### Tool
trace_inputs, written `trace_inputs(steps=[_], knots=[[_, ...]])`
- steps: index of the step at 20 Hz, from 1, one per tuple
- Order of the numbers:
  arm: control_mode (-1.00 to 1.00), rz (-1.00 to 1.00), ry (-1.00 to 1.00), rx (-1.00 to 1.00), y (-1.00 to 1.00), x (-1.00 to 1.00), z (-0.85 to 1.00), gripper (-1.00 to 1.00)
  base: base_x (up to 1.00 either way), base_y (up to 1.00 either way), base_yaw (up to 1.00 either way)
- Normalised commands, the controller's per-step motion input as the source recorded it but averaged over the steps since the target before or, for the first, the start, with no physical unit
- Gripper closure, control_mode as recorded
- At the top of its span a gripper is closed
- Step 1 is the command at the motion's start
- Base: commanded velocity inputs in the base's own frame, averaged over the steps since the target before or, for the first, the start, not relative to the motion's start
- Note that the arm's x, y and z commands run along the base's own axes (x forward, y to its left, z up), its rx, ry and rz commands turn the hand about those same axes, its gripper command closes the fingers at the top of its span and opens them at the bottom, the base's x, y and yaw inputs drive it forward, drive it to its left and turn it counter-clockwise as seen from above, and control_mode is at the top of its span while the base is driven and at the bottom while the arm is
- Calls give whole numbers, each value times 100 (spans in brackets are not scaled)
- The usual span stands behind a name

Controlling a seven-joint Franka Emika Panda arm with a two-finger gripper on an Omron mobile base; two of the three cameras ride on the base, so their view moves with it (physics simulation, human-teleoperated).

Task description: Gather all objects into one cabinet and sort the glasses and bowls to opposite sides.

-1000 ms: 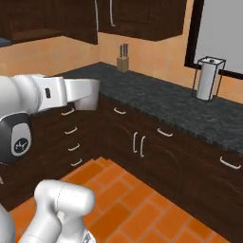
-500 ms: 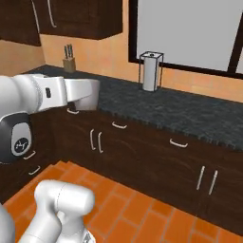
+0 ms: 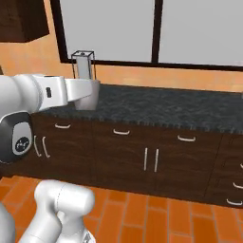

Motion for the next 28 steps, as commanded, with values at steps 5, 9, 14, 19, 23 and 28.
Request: trace_inputs(steps=[5, 9, 14, 19, 23, 28], knots=[[100, 0, 0, 0, 0, 0, 0, 100, -32, -10, -56], [100, 0, 0, 0, 0, 0, 0, 100, -3, -4, -56], [100, 0, 0, 0, 0, 0, 0, 100, 17, -1, -61], [100, 0, 0, 0, 0, 0, 0, 100, 99, -9, -56], [100, 0, 0, 0, 0, 0, 0, 100, 94, -43, -45], [100, 0, 0, 0, 0, 0, 0, 100, 26, -95, -48]])
